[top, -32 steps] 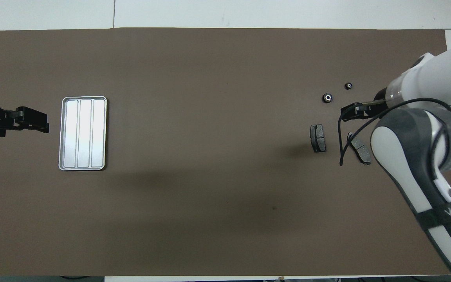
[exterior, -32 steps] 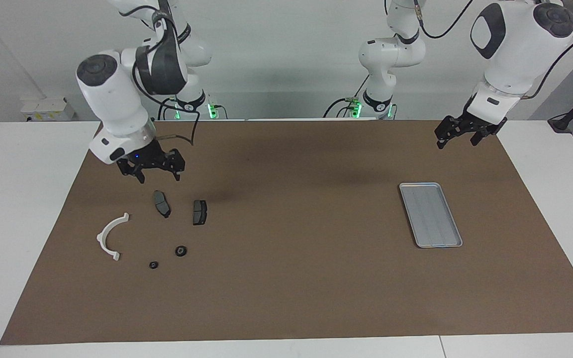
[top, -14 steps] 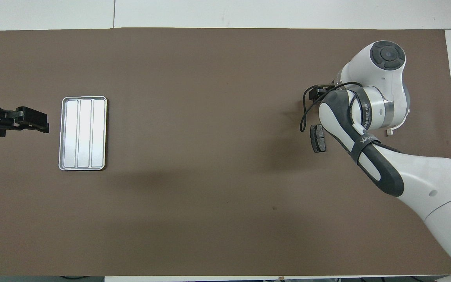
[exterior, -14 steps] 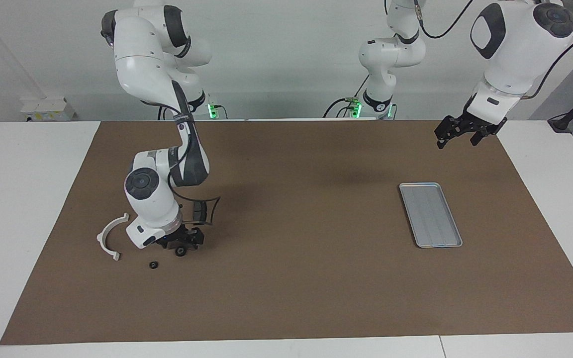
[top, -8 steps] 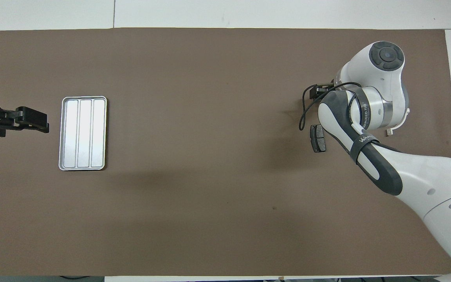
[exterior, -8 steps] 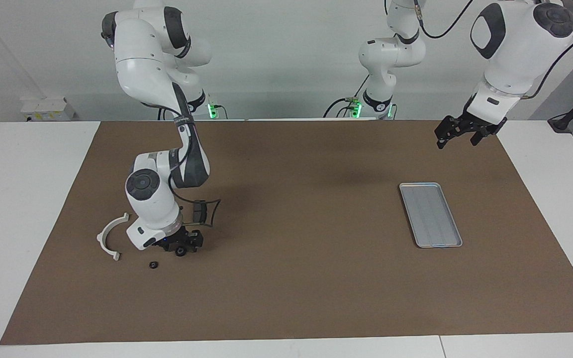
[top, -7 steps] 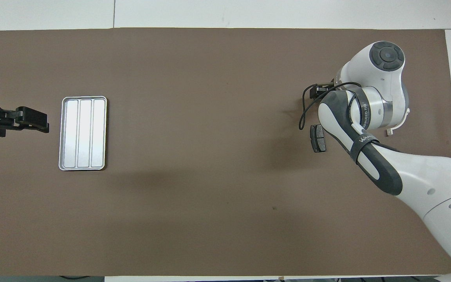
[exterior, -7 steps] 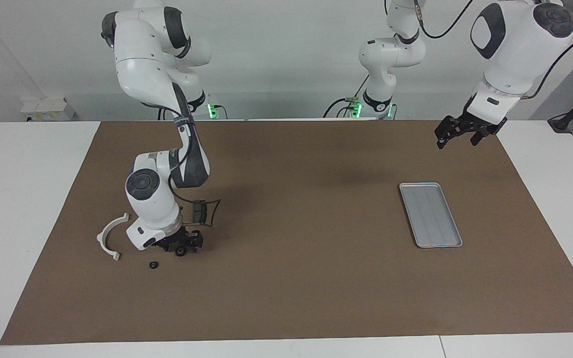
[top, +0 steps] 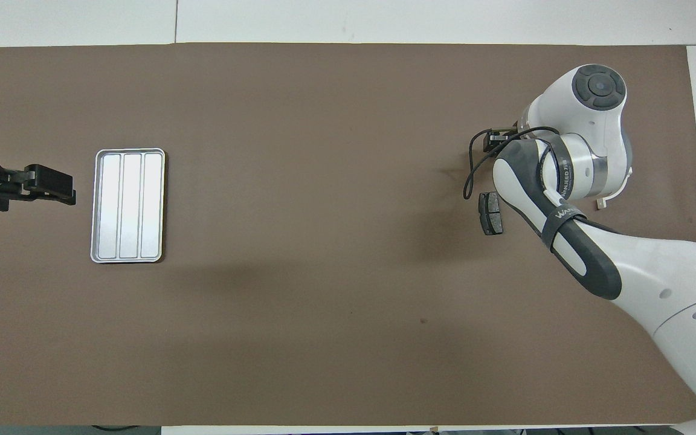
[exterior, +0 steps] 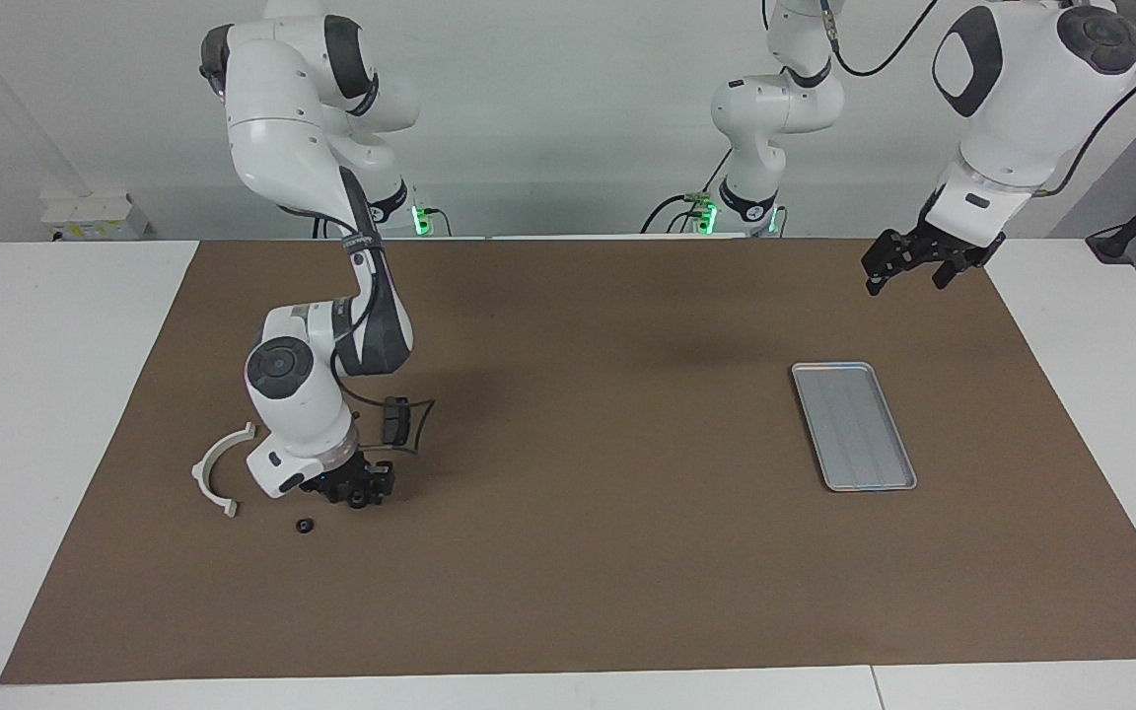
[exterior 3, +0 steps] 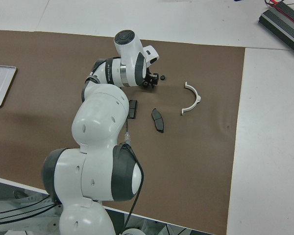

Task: Pick bearing gear from pile to tray
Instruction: 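Reach the right gripper to the small black bearing and grasp it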

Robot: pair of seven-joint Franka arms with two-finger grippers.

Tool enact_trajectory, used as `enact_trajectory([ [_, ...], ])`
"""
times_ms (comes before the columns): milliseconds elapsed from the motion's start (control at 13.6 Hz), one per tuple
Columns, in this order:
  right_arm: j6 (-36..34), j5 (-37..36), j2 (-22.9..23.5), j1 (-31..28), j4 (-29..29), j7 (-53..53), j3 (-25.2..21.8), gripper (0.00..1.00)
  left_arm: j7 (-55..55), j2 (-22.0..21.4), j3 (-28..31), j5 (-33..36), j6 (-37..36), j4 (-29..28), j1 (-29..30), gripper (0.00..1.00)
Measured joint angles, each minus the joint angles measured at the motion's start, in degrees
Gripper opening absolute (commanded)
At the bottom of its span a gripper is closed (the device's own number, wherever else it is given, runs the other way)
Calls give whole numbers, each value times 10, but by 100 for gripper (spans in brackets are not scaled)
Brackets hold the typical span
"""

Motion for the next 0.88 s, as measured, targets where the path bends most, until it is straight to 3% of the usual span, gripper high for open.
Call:
enact_trajectory([
  [147, 0, 0, 0, 0, 1, 2, 1, 54, 0, 0, 0, 0, 0, 0, 0, 100],
  [294, 0, 0, -1, 0, 1, 3, 1, 31, 0, 0, 0, 0, 0, 0, 0, 100],
  [441, 0, 0, -3, 1, 1, 4, 2, 0, 0, 0, 0, 0, 0, 0, 0, 100],
  [882, -9, -2, -3, 1, 4, 4, 1, 0, 0, 0, 0, 0, 0, 0, 0, 100],
])
